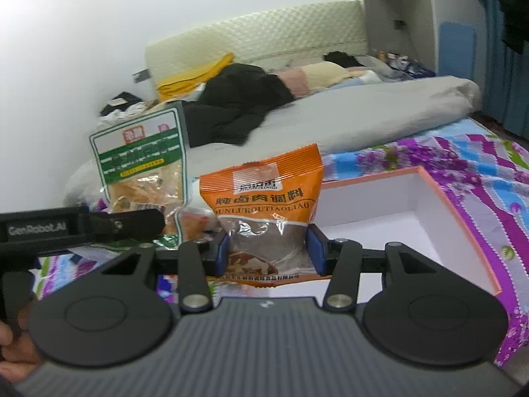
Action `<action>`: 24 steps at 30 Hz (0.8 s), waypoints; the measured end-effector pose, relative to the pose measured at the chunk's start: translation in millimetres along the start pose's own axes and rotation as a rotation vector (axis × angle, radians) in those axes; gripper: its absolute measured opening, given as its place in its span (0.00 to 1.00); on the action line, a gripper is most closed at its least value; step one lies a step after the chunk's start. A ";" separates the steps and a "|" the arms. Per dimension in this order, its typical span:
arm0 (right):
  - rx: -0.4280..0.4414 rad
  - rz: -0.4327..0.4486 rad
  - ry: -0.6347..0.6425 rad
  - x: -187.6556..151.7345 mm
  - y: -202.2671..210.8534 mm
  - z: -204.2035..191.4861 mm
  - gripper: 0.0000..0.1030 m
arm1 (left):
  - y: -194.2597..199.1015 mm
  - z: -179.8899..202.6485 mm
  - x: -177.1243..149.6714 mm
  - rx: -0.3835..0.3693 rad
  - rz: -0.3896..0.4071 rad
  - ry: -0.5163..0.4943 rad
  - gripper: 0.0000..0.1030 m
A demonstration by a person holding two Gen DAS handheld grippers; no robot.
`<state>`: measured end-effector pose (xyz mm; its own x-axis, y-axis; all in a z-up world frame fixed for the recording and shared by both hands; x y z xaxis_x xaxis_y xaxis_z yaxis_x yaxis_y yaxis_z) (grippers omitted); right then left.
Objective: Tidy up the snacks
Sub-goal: 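Carry both held bags up and over the open pink box, then open both tools to drop the bags into the pink box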
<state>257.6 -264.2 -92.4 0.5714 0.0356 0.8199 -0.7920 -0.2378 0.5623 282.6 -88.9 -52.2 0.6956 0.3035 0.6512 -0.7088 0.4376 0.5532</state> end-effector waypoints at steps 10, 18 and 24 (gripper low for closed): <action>-0.086 -0.100 -0.063 -20.4 -55.7 57.0 0.49 | -103.2 -6.4 -11.4 0.005 -0.136 -0.039 0.61; -0.098 -0.189 -0.081 -42.4 -96.5 75.8 0.49 | -156.9 -14.4 -21.0 -0.005 -0.215 -0.053 0.57; -0.105 -0.233 -0.101 -52.6 -116.8 85.1 0.51 | -175.1 -17.2 -21.6 -0.005 -0.234 -0.063 0.57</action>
<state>338.3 -321.0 -210.4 0.7549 -0.0206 0.6556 -0.6520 -0.1323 0.7466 393.8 -157.5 -172.1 0.8321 0.1403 0.5365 -0.5285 0.4939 0.6904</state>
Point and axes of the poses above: each gripper's, at about its wrist camera, not at the fingertips, and y roughly against the way its jaws point, z to its right, x to its top, the point moved 5 cm from there along -y, roughly the way its jaws point, and after that the axes turned 7 degrees about y, right-handed, at the moved point
